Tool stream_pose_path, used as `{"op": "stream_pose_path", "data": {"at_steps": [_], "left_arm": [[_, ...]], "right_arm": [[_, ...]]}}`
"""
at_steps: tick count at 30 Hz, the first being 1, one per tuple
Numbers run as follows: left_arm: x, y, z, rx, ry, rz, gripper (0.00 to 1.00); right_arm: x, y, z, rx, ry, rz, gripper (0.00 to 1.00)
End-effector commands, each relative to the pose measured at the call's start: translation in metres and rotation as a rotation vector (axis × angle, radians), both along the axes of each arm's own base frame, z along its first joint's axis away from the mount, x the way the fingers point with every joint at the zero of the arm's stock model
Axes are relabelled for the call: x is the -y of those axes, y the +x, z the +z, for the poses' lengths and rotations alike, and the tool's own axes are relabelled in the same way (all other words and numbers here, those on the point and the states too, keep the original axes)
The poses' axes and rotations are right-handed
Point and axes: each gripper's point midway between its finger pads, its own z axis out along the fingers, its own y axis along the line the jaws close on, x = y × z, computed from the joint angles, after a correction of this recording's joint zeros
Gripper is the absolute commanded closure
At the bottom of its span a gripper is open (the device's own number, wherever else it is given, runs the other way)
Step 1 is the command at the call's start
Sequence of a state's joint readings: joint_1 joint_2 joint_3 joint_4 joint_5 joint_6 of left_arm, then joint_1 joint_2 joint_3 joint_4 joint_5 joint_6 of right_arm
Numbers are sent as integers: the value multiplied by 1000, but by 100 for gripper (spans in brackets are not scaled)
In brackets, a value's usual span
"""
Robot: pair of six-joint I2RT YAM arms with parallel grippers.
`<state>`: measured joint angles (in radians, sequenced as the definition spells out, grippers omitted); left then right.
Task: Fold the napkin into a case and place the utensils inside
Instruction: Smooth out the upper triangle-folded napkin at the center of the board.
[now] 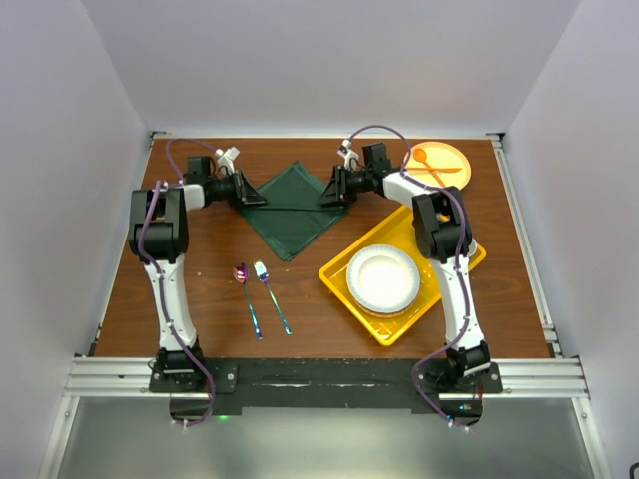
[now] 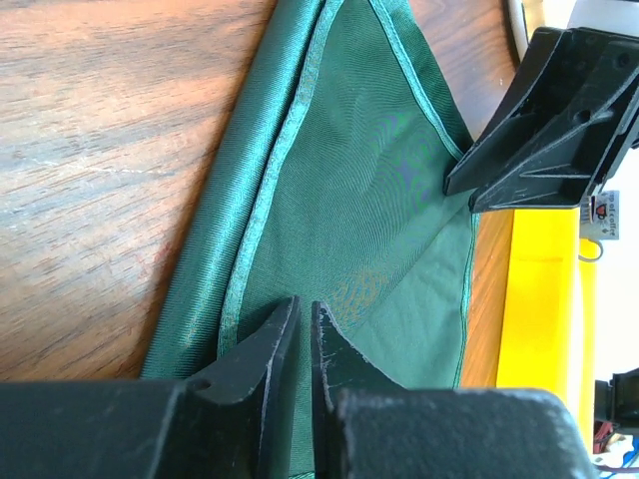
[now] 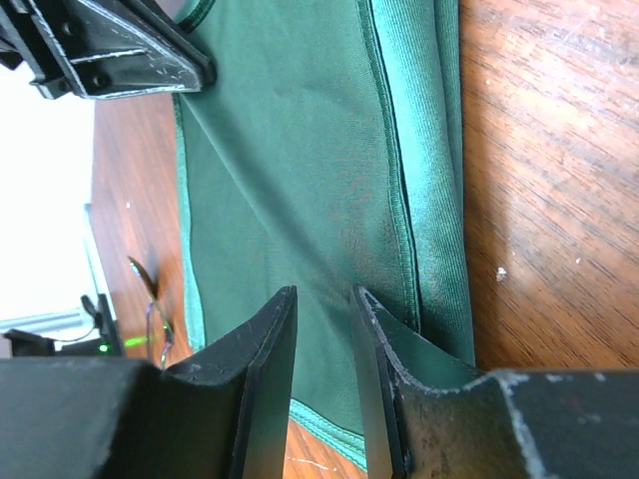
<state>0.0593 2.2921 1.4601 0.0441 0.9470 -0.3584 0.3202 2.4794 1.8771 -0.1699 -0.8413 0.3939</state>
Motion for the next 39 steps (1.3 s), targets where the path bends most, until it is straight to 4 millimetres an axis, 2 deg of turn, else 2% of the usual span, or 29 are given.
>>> {"op": "stream_pose_path", "data": {"at_steps": [1,3,5,6,8,11,12,14,18,22,25,29,30,37,39], "left_arm": [[-15,6,-9,-16,17,29,84],[-14,8,1,29,19,-2,82],[-10,5,14,66,11,-43,80],[-9,6,31,111,12,-54,78],[-9,8,58,192,17,-79,74],[-10,11,87,280,53,-86,73],[-12,11,90,293,76,-83,73],[-16,12,97,326,135,-78,73],[-20,10,93,329,203,-83,73],[-14,8,87,345,280,-116,73],[-14,10,84,341,310,-114,73],[-17,13,83,357,362,-116,73],[-17,15,85,366,371,-117,73],[-15,30,94,422,420,-146,73],[8,32,95,447,416,-189,72]], "right_arm": [[5,-9,-21,-94,0,-30,66],[2,-7,-7,-77,24,-24,66],[-3,-1,22,-31,61,-14,66],[-4,1,32,-16,72,-11,66],[-7,9,66,49,103,-3,65],[-5,15,95,148,76,16,65],[-1,19,95,187,37,12,65],[4,22,94,216,-4,6,64],[14,30,67,224,-101,-23,65],[21,37,42,225,-163,-48,65],[24,33,27,208,-188,-31,65],[29,20,14,177,-217,-10,66],[31,12,7,154,-229,3,66],[38,-31,-11,46,-274,64,67],[40,-44,-15,15,-285,88,67]]}}
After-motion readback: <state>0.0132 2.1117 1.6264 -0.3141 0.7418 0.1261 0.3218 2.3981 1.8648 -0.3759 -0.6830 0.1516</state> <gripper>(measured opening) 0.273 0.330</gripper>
